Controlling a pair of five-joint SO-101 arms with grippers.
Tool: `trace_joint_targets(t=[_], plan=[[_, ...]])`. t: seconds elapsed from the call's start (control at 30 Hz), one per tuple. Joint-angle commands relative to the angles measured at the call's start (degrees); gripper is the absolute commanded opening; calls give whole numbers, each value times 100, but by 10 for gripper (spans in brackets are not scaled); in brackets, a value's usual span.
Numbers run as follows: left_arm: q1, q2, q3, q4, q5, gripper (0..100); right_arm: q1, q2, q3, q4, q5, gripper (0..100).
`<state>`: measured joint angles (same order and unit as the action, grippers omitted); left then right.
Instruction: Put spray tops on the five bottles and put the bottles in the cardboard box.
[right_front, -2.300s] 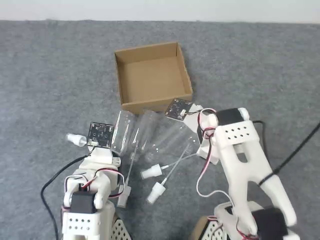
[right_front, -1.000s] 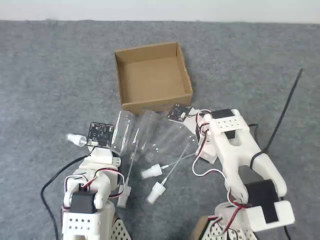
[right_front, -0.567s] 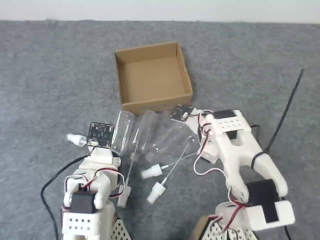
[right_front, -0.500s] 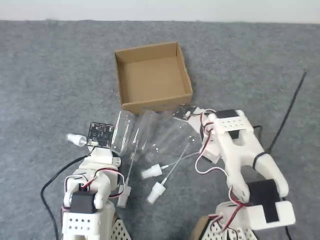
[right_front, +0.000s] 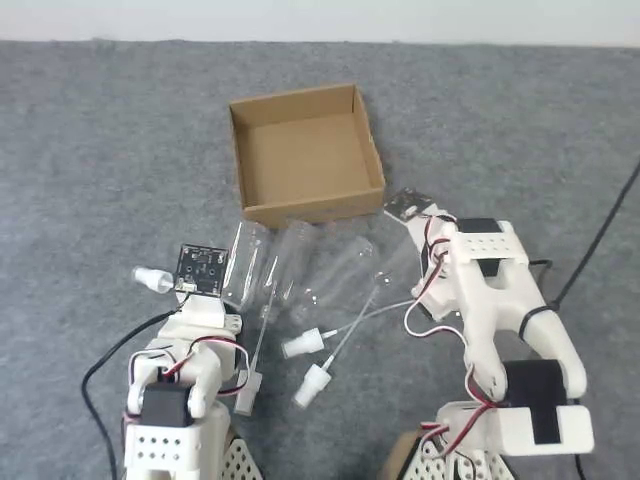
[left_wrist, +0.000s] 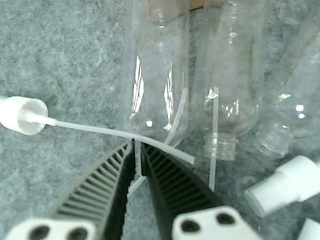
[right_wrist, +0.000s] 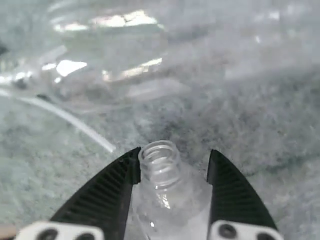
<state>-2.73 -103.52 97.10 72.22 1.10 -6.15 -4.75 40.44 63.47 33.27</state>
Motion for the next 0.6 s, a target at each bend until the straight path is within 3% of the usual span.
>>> trace_joint_targets(t=[0.0, 0.47, 0.57], plan=[[-9, -79, -57, 18, 62, 17, 84, -136, -431, -84, -791, 170], [-9, -79, -57, 18, 62, 17, 40, -92, -519, -286, -1020, 175], [-9, -79, -57, 18, 62, 17, 31, -119, -519, -268, -1020, 225]])
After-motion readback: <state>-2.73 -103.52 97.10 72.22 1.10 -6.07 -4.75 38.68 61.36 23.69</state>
